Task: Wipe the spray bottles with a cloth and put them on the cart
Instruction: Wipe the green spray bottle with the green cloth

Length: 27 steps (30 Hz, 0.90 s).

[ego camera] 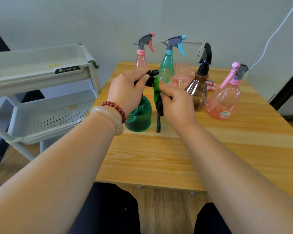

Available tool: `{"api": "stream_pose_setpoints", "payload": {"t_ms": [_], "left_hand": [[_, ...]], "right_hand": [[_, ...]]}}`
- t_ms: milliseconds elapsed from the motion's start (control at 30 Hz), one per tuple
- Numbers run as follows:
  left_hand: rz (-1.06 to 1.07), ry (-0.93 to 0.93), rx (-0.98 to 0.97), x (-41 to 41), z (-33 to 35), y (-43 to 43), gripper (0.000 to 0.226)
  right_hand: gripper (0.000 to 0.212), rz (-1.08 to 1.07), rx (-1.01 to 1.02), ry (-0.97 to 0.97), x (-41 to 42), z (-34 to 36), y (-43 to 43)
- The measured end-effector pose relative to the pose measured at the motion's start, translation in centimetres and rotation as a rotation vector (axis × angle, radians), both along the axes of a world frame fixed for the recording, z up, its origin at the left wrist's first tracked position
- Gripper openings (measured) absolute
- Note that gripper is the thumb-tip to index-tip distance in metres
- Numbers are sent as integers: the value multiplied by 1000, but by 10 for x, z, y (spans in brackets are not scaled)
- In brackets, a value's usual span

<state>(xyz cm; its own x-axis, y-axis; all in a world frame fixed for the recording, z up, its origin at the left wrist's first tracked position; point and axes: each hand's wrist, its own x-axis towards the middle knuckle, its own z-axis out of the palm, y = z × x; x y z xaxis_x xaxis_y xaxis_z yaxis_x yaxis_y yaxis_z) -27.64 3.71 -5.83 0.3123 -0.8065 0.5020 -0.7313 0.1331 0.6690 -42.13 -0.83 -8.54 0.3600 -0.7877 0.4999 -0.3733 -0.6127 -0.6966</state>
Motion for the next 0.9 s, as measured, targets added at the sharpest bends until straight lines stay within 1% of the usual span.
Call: {"api": "stream_pose_setpoints", "payload": {"t_ms": [100, 167, 233, 300, 400, 500, 567, 633, 700, 767, 833, 900], "left_hand": [[-1, -5, 12, 0, 1, 1, 32], [-2, -5, 14, -1, 2, 1, 32], [1, -10, 4, -2, 1, 1, 32], [0, -7, 0, 0, 0, 2, 31], [-1, -4, 17, 1, 1, 2, 32], [-1, 1, 20, -1, 2, 1, 32], [4, 9, 15, 0, 1, 2, 32], [11, 11, 23, 1, 2, 3, 32], [10, 7, 37, 2, 3, 3, 32], [4, -9, 41, 1, 3, 4, 33], [3, -29, 46, 1, 2, 4, 35], [-7, -66, 78, 4, 1, 6, 39]], "right_hand": [[37, -41, 55, 31, -10, -2, -6], [36, -78, 44, -6, -15, -1, -11], [36, -47, 47, -70, -9, 0, -8], [37, 2, 50, -72, -1, -9, -2], [37, -40, 64, -53, -5, -9, -5], [37, -64, -78, -53, -6, -1, -6], [35, -28, -119, -58, 2, -4, -2], [33, -27, -89, -17, 4, -11, -2], [34, -65, -17, 10, -3, -9, -6], [35, -94, -75, -24, -8, -5, -7], [34, -60, -129, -42, -2, -5, -2], [33, -32, -46, 0, 4, -11, 3]]}}
